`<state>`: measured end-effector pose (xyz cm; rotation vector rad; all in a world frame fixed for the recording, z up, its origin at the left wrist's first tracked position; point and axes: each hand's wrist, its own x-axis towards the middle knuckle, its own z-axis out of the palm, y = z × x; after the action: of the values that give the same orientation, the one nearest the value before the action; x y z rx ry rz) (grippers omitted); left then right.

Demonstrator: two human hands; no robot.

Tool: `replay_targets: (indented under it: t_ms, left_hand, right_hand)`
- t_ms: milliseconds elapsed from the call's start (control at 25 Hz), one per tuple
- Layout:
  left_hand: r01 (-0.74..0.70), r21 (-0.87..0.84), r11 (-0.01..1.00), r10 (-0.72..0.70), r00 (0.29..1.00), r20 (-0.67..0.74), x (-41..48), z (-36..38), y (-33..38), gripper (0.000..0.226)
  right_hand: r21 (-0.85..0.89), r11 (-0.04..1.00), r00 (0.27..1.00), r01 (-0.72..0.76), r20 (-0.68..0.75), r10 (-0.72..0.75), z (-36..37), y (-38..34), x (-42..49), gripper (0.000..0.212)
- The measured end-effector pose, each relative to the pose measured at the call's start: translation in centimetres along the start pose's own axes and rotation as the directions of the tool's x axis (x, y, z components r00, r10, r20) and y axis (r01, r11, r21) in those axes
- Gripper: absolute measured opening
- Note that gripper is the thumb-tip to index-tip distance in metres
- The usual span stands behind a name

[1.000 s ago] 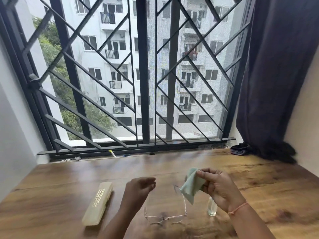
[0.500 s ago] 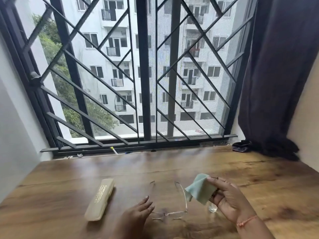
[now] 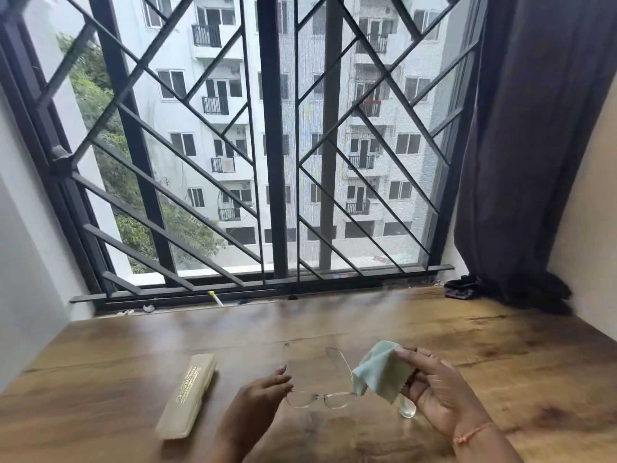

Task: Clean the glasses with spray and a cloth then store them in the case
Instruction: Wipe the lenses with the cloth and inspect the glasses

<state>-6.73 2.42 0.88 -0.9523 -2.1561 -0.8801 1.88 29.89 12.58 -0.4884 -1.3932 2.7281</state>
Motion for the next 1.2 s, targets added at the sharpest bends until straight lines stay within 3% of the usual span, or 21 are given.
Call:
replay_targets:
  t_ms: [80, 160, 400, 600, 800, 960, 1200]
  left_hand:
    - [0.041, -0.038, 0.998, -0.041, 0.999, -0.004, 1.6, -0.2, -0.3, 0.037]
    - [0.062, 0.0, 0.998, -0.062, 0.998, -0.017, 3.3, -0.4, -0.8, 0.01]
    - [0.121, 0.017, 0.992, -0.119, 0.989, -0.092, 8.1, -2.5, -0.4, 0.013]
    - [0.115, -0.07, 0.991, -0.129, 0.958, -0.255, 12.7, -5.8, 2.0, 0.022]
    - [0.096, -0.089, 0.991, -0.12, 0.939, -0.322, 14.8, -7.2, 4.4, 0.028]
    - [0.046, -0.078, 0.996, -0.071, 0.935, -0.348, 15.0, -7.2, 5.6, 0.027]
    - [0.038, -0.044, 0.998, -0.053, 0.916, -0.397, 15.2, -7.5, 6.6, 0.027]
  right_hand:
    - [0.001, 1.0, 1.0, 0.004, 0.0, -0.004, 0.2, -0.1, 0.2, 0.019]
    - [0.009, 1.0, 1.0, 0.006, -0.005, -0.006, 0.6, -0.4, 0.2, 0.019]
    - [0.036, 0.999, 1.0, 0.027, -0.005, -0.027, 1.2, -1.1, 0.2, 0.005]
    - [0.076, 0.997, 0.999, 0.014, 0.042, -0.017, 2.0, -2.2, 0.6, 0.015]
    - [0.132, 0.987, 0.991, 0.09, 0.09, -0.103, 3.8, -3.2, 0.9, 0.024]
    - [0.21, 0.963, 0.97, 0.168, 0.136, -0.199, 5.6, -4.0, 0.9, 0.005]
    - [0.326, 0.924, 0.912, 0.198, 0.285, -0.296, 7.3, -5.2, -0.8, 0.023]
